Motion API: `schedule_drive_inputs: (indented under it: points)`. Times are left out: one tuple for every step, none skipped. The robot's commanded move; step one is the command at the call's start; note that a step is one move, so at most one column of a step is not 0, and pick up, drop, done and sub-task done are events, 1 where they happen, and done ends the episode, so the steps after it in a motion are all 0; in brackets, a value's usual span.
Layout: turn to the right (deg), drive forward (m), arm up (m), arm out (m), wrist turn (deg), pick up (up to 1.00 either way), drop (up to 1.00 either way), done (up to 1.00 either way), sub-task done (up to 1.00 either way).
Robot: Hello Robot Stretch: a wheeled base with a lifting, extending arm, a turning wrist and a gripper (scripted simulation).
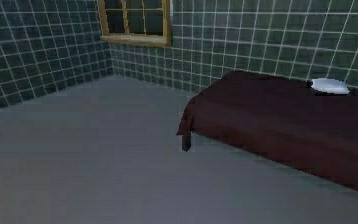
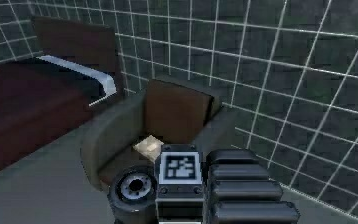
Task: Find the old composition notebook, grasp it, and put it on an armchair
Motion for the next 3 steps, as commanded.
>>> schedule_drive_inputs:
  points:
    - [27.0, 0.00, 0.00, 0.00, 0.0, 0.00, 0.00, 0.00, 0.00]
    - [0.0, 0.15, 0.00, 0.00, 0.0, 0.00, 0.00, 0.00, 0.00]
    - [-21.0, 0.00, 0.00, 0.00, 0.0, 0.00, 0.00, 0.00, 0.00]
